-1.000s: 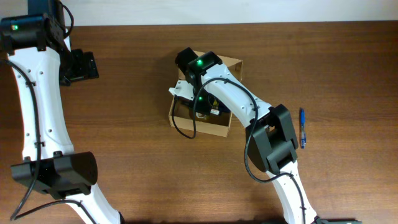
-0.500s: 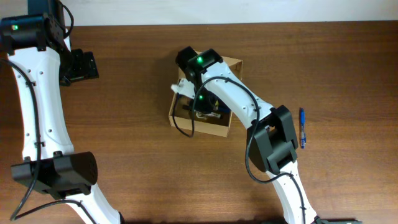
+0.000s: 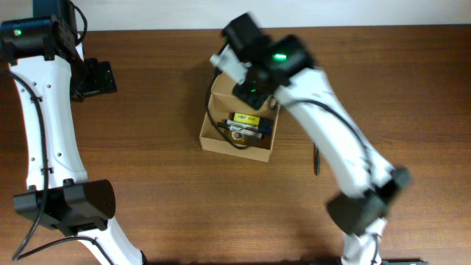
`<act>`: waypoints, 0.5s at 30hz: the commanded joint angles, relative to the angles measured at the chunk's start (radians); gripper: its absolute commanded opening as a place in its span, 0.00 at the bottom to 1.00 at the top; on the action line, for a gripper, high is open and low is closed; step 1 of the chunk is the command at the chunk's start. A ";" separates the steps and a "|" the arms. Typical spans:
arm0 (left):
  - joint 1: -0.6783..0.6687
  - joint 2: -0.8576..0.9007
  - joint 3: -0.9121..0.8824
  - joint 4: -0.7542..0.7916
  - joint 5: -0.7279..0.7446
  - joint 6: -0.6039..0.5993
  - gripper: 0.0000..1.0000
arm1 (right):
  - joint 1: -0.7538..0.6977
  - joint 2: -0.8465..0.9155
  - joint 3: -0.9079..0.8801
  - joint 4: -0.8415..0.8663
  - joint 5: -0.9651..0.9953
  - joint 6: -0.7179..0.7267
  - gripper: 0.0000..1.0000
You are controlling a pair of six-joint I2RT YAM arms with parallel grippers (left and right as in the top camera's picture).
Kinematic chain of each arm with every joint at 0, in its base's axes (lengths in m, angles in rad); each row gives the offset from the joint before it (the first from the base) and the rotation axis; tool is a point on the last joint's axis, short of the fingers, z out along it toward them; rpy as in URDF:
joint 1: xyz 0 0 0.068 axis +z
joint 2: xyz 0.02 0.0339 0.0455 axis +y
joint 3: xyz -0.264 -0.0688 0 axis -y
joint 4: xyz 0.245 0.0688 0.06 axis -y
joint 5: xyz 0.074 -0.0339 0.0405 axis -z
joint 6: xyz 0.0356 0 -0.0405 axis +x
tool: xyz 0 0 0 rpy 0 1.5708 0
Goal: Pack container
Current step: 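Carry the black marker into the box and release it, then lower the right gripper onto the clear pen and grasp it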
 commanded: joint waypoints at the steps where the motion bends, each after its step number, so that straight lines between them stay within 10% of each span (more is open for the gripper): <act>1: 0.003 -0.009 -0.006 -0.001 -0.007 0.009 1.00 | -0.079 -0.153 -0.069 0.030 0.047 0.060 0.46; 15: 0.003 -0.009 -0.006 -0.001 -0.007 0.008 1.00 | -0.536 -0.295 -0.562 0.071 -0.113 0.285 0.63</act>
